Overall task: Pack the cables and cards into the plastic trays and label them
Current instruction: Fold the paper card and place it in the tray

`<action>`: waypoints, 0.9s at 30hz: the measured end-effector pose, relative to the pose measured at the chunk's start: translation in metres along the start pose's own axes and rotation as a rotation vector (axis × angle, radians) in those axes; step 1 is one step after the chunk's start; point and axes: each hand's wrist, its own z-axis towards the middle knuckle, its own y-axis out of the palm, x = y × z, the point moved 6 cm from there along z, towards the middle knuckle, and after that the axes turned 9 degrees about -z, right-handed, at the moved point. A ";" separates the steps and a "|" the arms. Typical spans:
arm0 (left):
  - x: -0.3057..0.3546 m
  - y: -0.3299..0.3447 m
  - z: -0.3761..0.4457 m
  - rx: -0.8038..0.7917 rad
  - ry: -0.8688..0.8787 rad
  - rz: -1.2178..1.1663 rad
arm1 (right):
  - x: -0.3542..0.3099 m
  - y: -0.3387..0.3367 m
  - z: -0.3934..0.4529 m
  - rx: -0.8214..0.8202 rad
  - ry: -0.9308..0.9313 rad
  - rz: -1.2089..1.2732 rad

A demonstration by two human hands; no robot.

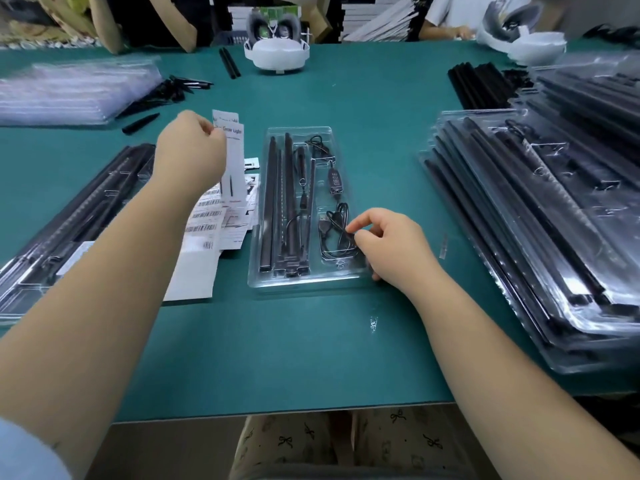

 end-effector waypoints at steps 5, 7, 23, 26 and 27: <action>0.013 0.025 -0.040 -0.292 -0.278 -0.734 | -0.002 -0.002 -0.002 0.016 0.012 0.038; 0.018 0.037 -0.055 -0.293 -0.232 -0.709 | -0.002 -0.002 -0.002 0.023 0.017 0.043; 0.033 -0.015 -0.055 0.248 0.400 0.050 | -0.005 -0.003 0.000 0.060 -0.048 -0.039; 0.033 0.041 -0.080 -0.157 0.116 -0.448 | -0.005 -0.005 0.001 0.048 -0.051 0.009; 0.031 0.059 -0.089 -0.250 0.048 -0.501 | -0.004 -0.007 0.001 0.057 -0.034 0.078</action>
